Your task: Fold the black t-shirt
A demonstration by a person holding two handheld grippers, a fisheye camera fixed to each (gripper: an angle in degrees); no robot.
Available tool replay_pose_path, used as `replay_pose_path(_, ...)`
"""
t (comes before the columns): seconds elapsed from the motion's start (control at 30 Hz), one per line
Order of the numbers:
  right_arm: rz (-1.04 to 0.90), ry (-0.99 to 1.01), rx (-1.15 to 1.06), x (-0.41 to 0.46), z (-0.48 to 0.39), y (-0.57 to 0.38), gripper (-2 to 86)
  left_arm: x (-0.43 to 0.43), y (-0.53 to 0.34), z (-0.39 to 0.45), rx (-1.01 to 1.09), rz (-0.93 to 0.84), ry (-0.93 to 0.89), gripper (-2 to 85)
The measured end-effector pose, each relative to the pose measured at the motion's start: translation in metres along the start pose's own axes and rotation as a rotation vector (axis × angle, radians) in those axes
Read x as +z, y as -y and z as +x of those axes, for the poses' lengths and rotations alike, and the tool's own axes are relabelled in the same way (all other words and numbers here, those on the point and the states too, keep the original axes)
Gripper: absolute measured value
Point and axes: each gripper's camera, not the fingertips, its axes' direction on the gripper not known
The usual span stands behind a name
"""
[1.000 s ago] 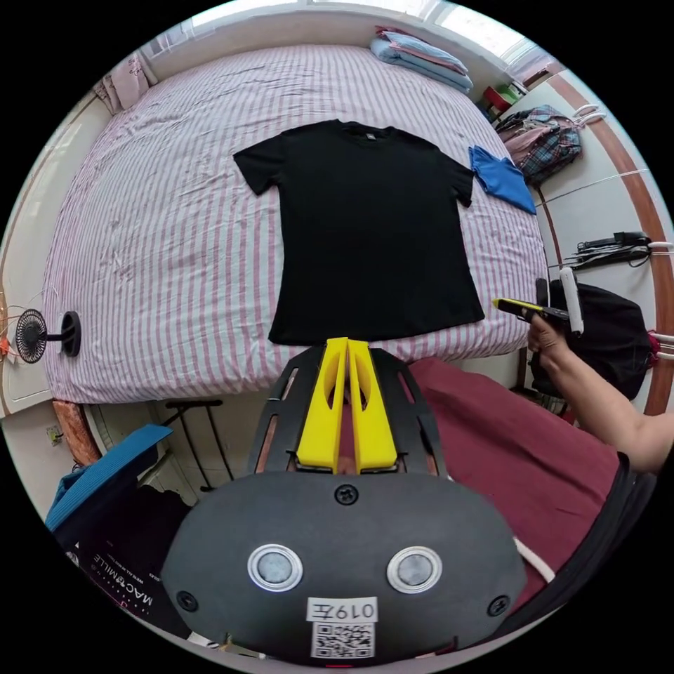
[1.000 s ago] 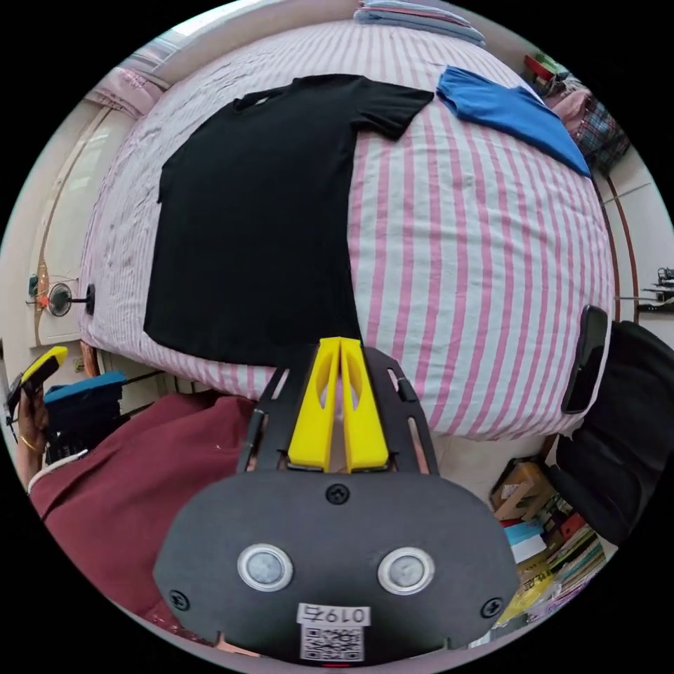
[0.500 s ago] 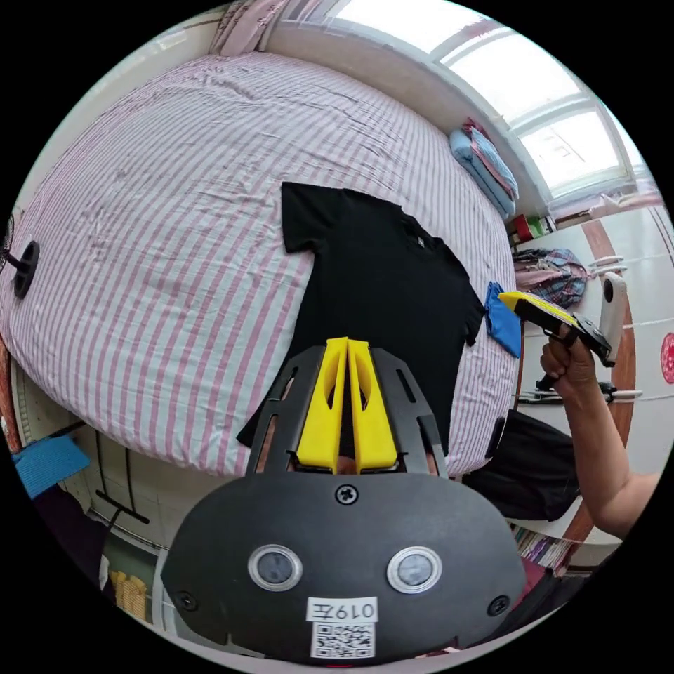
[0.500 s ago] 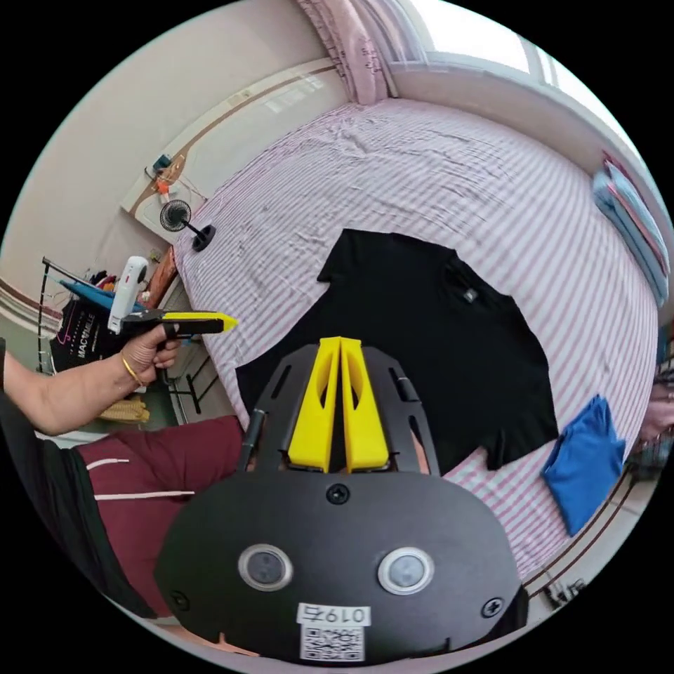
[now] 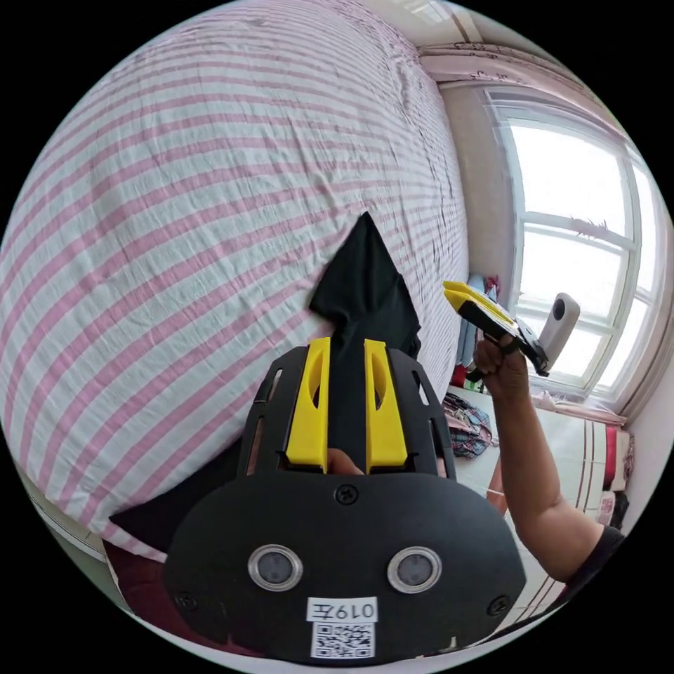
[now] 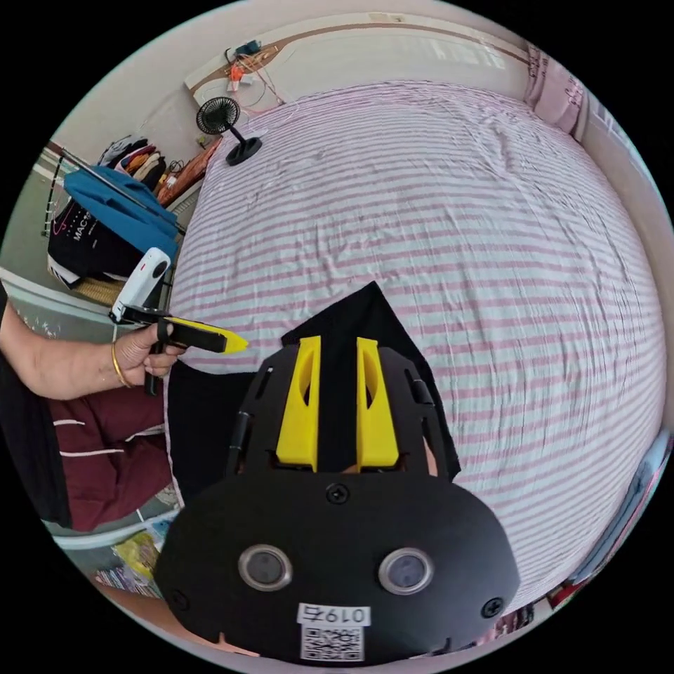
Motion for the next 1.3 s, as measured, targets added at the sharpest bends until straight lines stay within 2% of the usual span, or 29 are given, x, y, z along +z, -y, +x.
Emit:
replay_pose_path(0.1,-0.074,-0.040,-0.096,0.004,0.033,0.044,6.9,0.003,0.031,0.005,-0.017,0.013,0.055,6.7)
replay_pose_path(0.4,-0.113,0.003,-0.218,-0.006,0.121,0.151,7.7,0.005,0.104,0.005,-0.173,0.053,0.019,7.9)
replay_pose_path(0.67,-0.123,0.169,-0.192,-0.016,0.190,0.234,8.2,-0.002,0.139,-0.004,-0.338,0.143,-0.140,8.9)
replay_pose_path(1.07,-0.318,0.294,-0.298,0.007,0.225,0.342,8.4,-0.005,0.176,-0.001,-0.301,0.146,-0.269,7.4)
replay_pose_path(1.3,-0.424,0.375,-0.300,0.013,0.234,0.371,3.6,0.000,0.191,0.009,-0.241,0.118,-0.267,3.7)
